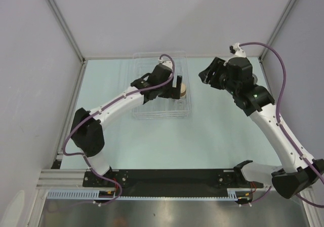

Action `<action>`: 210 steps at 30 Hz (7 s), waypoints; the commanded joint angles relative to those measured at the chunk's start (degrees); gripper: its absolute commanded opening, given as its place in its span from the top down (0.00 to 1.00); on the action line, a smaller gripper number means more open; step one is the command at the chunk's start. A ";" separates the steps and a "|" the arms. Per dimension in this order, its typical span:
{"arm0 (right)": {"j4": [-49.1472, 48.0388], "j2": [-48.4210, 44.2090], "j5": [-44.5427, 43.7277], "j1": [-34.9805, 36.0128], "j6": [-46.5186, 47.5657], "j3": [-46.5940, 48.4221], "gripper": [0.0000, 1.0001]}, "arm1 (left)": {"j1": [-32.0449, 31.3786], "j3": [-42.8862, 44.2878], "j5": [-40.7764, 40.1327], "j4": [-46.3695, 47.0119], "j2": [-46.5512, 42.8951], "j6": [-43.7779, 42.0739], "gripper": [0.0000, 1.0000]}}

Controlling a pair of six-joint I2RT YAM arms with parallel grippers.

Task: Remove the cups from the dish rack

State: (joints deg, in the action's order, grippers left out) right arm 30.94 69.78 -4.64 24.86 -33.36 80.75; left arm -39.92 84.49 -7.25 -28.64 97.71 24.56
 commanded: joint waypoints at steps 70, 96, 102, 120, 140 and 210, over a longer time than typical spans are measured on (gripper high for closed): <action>-1.05 -11.86 -2.21 5.72 -0.56 -11.84 0.44 | -3.68 9.75 -5.43 -1.72 -6.63 2.41 1.00; -25.74 -11.16 22.39 5.55 -9.69 -20.53 0.42 | 18.04 -45.20 50.66 93.23 -22.75 57.25 1.00; -32.60 -11.51 24.77 6.25 -13.04 -23.18 0.42 | 18.04 -44.76 51.37 95.36 -21.33 58.77 1.00; -27.50 -15.64 20.63 6.69 -10.05 -22.83 0.41 | 18.04 -42.65 51.46 89.29 -21.51 54.81 1.00; -41.66 -5.53 30.75 9.33 -16.47 -22.13 0.86 | 17.25 -44.50 51.63 90.52 -22.30 56.04 1.00; 11.51 18.19 -17.15 -23.89 -3.46 -8.33 1.00 | 19.00 -26.31 31.15 6.94 -20.46 15.87 0.01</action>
State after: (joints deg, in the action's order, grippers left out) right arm 46.30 86.32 -20.36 1.85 -38.48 71.99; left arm -21.23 57.12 24.51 -21.10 77.73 41.91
